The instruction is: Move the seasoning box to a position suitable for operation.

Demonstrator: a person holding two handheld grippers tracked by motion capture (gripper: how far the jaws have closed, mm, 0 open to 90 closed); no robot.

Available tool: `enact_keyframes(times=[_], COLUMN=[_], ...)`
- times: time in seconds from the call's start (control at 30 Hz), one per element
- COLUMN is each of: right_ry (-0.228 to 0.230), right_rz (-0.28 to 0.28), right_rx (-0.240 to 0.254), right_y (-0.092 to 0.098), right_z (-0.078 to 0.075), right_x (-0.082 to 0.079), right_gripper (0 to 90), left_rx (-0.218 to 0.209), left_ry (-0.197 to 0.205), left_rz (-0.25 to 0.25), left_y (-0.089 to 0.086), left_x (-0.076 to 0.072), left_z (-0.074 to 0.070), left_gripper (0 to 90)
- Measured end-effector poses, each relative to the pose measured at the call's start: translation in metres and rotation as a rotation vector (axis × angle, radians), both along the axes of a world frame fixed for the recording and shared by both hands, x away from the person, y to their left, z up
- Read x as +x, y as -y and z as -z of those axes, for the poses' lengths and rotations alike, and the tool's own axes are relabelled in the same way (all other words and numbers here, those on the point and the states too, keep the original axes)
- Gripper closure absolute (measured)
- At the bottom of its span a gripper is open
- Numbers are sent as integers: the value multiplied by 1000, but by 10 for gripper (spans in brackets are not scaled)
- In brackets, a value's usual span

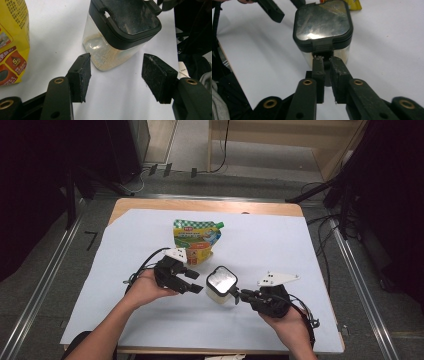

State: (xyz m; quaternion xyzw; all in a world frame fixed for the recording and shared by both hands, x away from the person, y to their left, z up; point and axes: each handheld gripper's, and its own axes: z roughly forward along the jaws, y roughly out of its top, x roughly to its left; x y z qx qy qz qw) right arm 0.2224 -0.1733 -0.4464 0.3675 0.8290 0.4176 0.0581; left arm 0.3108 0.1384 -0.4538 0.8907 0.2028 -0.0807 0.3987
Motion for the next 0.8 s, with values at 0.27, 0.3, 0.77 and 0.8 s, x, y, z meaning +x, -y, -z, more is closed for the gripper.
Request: enact_keyframes(times=[0.27,0.3,0.77,0.8], right_ry=[-27,-27,-24,-23], right_rz=[-61,-61,-63,-62], right_rx=[-6,-6,-25,-27], right_y=[-14,-14,-27,-26], right_z=[13,13,27,28], right_x=[-8,-8,-4,-3], right_gripper=[900,900,900,900], left_rx=[0,0,-5,-4], left_ry=[2,4,8,8], left_rz=[12,14,17,18], left_y=[3,3,4,4], left_x=[1,1,0,0], left_z=[0,0,-2,-1], left_gripper=[406,406,396,396])
